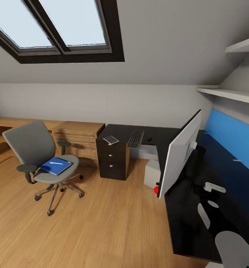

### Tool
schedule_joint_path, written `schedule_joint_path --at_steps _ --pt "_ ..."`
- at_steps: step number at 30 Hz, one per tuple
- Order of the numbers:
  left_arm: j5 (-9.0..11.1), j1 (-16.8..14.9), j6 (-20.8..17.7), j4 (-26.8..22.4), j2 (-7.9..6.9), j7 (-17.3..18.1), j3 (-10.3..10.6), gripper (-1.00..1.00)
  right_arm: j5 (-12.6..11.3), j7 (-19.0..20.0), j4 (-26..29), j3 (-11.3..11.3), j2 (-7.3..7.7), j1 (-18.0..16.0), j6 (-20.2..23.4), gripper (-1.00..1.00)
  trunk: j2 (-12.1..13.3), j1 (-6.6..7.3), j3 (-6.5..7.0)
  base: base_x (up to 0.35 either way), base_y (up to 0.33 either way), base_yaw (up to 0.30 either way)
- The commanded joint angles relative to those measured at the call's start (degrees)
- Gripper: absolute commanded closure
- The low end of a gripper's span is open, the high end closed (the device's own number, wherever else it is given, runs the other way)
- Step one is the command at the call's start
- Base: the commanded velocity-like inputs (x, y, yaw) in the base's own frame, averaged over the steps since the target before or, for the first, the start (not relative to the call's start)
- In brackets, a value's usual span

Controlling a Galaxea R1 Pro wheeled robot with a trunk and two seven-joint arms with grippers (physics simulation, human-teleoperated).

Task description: In the bedroom, organize the workspace by keeping the computer under the desk, ensuring the monitor is on the desk, placing the keyboard on the desk next to the monitor, placing the mouse on the desk next to the keyboard, moving the folder from the swivel chair onto the desk next to the mouse, stacking the notebook on top of the folder with the pen on top of the notebook, and positioning the swivel chair next to the desk.

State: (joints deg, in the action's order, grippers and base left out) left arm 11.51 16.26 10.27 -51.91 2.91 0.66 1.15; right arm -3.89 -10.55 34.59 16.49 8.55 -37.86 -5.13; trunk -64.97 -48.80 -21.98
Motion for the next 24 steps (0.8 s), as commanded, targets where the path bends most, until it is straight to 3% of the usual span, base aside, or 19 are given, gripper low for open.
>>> schedule_joint_path --at_steps 1,15,24 --pt "0.60 0.00 0.11 -0.03 -0.01 0.05 0.09 -1.00 -0.41 -0.08 -0.05 -0.06 -0.01 -0.03 -0.45 -1.00 -0.03 -0.03 -0.05 0.164 -0.006 0.246" --pt "0.64 0.00 0.11 -0.03 -0.10 -0.05 0.08 -1.00 -0.41 0.00 -0.22 -0.06 -0.11 -0.02 -1.29 -1.00 -0.03 -0.03 -0.05 0.093 -0.001 0.252" --pt "0.62 0.00 0.11 -0.03 -0.10 -0.05 0.08 -1.00 -0.41 0.05 -0.19 -0.06 -0.09 -0.02 -1.29 -1.00 -0.03 -0.03 -0.05 0.071 0.000 0.039"
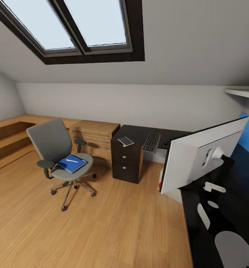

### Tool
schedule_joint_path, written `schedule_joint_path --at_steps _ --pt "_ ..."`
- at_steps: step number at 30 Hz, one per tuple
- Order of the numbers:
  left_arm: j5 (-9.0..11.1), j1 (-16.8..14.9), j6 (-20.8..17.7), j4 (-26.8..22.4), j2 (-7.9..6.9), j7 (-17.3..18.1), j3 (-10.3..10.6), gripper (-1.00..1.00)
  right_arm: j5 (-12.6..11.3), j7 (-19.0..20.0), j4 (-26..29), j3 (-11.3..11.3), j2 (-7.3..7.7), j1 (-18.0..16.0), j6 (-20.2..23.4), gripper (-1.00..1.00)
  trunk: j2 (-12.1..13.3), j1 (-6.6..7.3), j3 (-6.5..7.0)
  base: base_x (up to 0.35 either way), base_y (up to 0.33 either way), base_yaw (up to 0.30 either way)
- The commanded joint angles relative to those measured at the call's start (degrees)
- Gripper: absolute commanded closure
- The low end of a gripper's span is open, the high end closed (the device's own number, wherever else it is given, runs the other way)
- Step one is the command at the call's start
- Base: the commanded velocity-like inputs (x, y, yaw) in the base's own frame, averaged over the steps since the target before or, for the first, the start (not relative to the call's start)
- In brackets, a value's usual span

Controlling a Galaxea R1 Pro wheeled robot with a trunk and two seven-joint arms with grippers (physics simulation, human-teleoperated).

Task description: In the bedroom, organize the workspace by keeping the computer under the desk, ensuring the monitor is on the desk, placing the keyboard on the desk next to the monitor, placing the mouse on the desk next to the keyboard, moving the folder from the swivel chair onto the desk next to the mouse, stacking the notebook on top of the folder with the pen on top of the notebook, and positioning the swivel chair next to the desk.

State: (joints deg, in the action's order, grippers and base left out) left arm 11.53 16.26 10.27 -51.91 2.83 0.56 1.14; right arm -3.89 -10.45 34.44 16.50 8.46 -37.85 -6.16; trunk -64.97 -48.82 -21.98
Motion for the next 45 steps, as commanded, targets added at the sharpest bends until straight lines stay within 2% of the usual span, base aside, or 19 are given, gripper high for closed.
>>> schedule_joint_path --at_steps 1,11,27,28,31,45 --pt "0.60 0.00 0.11 -0.03 -0.02 0.06 0.09 -1.00 -0.41 -0.06 -0.05 -0.07 0.00 -0.03 -0.26 -1.00 -0.03 0.00 -0.05 0.005 0.000 0.065" --pt "0.60 0.00 0.10 -0.03 -0.02 0.06 0.09 -1.00 -0.36 0.12 -0.18 -0.04 0.07 -0.03 -0.26 -1.00 -0.03 0.00 -0.05 -0.002 -0.024 0.013" --pt "0.68 0.00 0.10 -0.03 -0.02 0.06 0.09 -1.00 -0.42 0.25 -0.11 -0.14 0.02 -0.03 -0.34 -1.00 -0.03 0.00 -0.05 -0.128 -0.288 0.000" --pt "0.69 0.00 0.09 -0.03 -0.03 0.06 0.09 -1.00 -0.44 0.33 -0.04 -0.23 -0.45 -0.03 -0.35 -1.00 -0.03 0.00 -0.05 -0.049 -0.109 0.000" --pt "0.69 0.00 0.10 -0.03 -0.05 0.06 0.09 -1.00 -0.42 0.34 -0.01 -0.24 -0.61 -0.03 -0.35 -1.00 -0.03 0.00 -0.05 -0.030 -0.067 0.000" --pt "0.69 0.00 0.12 -0.03 -0.10 0.04 0.01 -1.00 -0.40 0.33 0.01 -0.24 -0.72 -0.03 -0.35 -1.00 -0.03 0.00 -0.05 -0.004 -0.134 0.000"
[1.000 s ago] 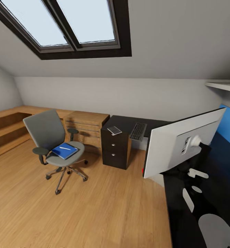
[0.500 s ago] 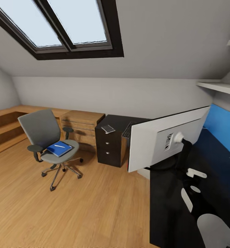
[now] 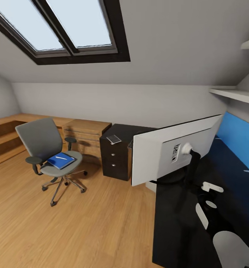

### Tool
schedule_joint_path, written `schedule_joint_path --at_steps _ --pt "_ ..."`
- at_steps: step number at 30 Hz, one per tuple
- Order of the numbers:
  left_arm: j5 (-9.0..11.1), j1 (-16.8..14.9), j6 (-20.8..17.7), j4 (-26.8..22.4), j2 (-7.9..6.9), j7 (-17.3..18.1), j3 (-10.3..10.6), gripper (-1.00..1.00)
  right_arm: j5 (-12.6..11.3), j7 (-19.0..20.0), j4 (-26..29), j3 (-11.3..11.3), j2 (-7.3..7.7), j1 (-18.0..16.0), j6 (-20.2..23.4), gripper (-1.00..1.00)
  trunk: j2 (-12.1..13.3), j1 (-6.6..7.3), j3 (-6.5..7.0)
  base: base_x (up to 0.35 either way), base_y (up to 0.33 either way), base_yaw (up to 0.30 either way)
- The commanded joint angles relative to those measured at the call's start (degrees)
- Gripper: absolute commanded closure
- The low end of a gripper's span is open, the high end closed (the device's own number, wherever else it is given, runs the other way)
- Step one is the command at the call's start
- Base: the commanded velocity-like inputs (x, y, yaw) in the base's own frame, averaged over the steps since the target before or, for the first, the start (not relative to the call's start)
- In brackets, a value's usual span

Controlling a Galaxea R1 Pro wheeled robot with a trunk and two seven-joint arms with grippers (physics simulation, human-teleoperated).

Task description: In the bedroom, organize the workspace by keeping the computer under the desk, ensuring the monitor is on the desk, placing the keyboard on the desk next to the monitor, placing the mouse on the desk next to the keyboard, moving the folder from the swivel chair onto the desk next to the mouse, stacking the notebook on top of the folder with the pen on top of the notebook, and positioning the swivel chair next to the desk.

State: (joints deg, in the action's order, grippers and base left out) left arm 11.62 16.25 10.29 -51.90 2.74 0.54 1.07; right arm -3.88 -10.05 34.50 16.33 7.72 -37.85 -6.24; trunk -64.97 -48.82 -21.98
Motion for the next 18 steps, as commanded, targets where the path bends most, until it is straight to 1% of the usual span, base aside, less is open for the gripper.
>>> schedule_joint_path --at_steps 1,5,8,18 --pt "0.62 0.01 0.12 -0.04 -0.01 0.06 0.08 -1.00 -0.41 -0.07 -0.05 -0.07 0.01 -0.03 -0.26 -1.00 -0.03 0.00 -0.05 0.000 -0.063 0.000" --pt "0.66 0.01 0.15 -0.05 -0.05 0.07 0.07 -1.00 -0.42 -0.07 -0.08 -0.07 0.01 -0.03 -0.27 -1.00 -0.03 0.00 0.01 0.000 -0.030 -0.040" --pt "0.69 0.01 0.16 -0.05 -0.08 0.05 0.06 -1.00 -0.42 -0.06 -0.11 -0.07 0.01 -0.03 -0.26 -1.00 -0.03 0.00 0.14 0.000 -0.012 -0.130" --pt "0.77 0.01 0.17 -0.04 -0.17 -0.01 -0.01 -1.00 -0.42 0.05 -0.07 -0.07 0.04 0.03 -0.33 -1.00 -0.03 0.00 0.72 0.000 -0.002 -0.207"
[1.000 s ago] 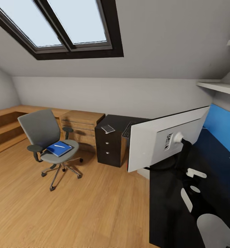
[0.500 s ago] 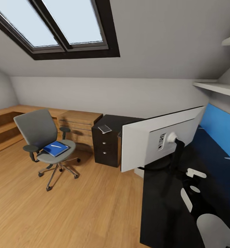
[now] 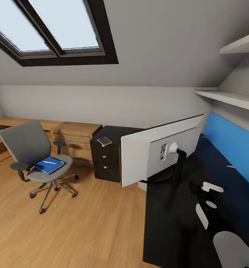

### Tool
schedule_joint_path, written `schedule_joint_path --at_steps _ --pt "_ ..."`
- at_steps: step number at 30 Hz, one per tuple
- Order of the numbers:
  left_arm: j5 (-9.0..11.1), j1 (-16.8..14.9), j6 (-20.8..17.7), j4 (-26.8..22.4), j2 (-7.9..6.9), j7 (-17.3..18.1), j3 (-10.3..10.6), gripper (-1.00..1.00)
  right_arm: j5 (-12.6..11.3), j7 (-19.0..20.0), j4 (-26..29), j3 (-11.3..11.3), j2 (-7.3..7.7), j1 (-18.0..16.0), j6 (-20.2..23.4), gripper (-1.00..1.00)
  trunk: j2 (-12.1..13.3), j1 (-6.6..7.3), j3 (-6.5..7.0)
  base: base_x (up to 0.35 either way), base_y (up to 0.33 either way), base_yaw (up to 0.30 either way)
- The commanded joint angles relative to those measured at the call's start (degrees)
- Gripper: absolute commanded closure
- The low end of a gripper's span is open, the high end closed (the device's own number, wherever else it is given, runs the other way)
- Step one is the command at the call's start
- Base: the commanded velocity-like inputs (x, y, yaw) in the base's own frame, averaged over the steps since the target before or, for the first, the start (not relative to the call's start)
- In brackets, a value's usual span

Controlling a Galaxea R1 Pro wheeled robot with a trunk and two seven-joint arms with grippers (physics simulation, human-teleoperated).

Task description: In the bedroom, organize the workspace by keeping the computer under the desk, ensuring the monitor is on the desk, placing the keyboard on the desk next to the monitor, placing the mouse on the desk next to the keyboard, moving the folder from the swivel chair onto the desk next to the mouse, stacking the notebook on top of the folder with the pen on top of the notebook, and positioning the swivel chair next to the desk.

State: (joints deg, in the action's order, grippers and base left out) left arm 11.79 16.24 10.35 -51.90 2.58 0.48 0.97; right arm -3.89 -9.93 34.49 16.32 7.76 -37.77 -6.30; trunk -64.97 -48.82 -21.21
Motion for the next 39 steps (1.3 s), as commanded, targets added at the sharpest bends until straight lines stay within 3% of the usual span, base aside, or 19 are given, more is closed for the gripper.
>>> schedule_joint_path --at_steps 1,19,26,39 --pt "0.60 0.02 0.11 -0.04 -0.02 0.05 0.08 -1.00 -0.41 0.05 -0.06 -0.06 0.01 -0.04 -0.28 -1.00 -0.04 -0.01 0.01 0.000 0.000 -0.234" --pt "0.61 0.02 0.11 -0.11 -0.05 0.04 0.08 -1.00 -0.34 6.54 -0.26 -0.02 0.11 0.05 -0.29 -1.00 -0.04 -0.01 1.06 0.004 0.001 -0.241" --pt "0.61 0.02 0.11 -0.20 -0.06 0.08 0.05 -1.00 -0.26 9.10 -0.28 -0.02 0.14 0.06 -0.29 -1.00 -0.04 -0.01 1.38 0.178 0.136 -0.256" --pt "0.61 0.02 0.16 -0.43 -0.15 0.05 0.00 -1.00 1.53 9.73 -0.31 -0.12 -0.36 0.14 -0.29 -1.00 -0.04 -0.01 1.56 0.109 0.090 -0.165"
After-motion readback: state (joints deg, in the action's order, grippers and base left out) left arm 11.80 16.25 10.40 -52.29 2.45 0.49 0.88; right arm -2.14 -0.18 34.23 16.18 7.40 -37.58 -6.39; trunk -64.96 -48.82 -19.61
